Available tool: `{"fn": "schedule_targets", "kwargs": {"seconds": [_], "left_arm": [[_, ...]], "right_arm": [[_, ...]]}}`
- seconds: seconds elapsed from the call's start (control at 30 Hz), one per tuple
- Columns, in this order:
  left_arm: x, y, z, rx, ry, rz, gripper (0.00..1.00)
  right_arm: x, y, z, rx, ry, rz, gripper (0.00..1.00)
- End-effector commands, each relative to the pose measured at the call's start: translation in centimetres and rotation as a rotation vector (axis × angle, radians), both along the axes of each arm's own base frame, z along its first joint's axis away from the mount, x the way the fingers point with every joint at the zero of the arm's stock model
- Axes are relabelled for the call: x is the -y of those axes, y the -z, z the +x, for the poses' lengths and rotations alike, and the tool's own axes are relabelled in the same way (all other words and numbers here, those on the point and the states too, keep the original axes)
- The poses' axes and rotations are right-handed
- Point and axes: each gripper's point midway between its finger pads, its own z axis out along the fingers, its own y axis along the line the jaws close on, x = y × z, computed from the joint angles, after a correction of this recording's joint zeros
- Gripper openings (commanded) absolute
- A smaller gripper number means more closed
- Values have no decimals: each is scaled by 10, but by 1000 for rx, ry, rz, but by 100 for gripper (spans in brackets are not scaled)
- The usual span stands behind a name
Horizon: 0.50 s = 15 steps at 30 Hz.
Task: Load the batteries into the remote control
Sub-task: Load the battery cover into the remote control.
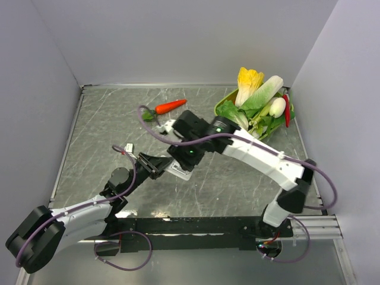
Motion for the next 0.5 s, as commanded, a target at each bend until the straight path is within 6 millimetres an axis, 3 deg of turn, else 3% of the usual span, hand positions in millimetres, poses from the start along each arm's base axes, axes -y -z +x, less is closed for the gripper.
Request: {"fn": "schedule_targets", "kwargs": {"seconds": [0.0, 0.07, 0.1, 0.13, 0.2, 0.23, 0.47], "left_arm": [[-6, -34, 0, 77, -24, -106, 1], [-6, -34, 0, 69, -23, -113, 1], [-5, -34, 0, 66, -23, -114, 1], [-5, -35, -1, 63, -16, -121, 1], [-3, -36, -1, 61, -8, -125, 1], [-2, -35, -1, 53, -4, -127, 1], [2, -39, -3, 48, 24, -130, 1]], "right_arm": [[11, -29, 5, 29, 133, 234, 51], [7, -23, 1, 19, 121, 297, 50], [12, -33, 0, 46, 110, 343, 50], [13, -23, -7, 22, 73, 355, 50], [14, -34, -5, 90, 8, 424, 50], [15, -26, -12, 80, -48, 426, 50], [33, -37, -14, 341, -382, 484, 52]]}}
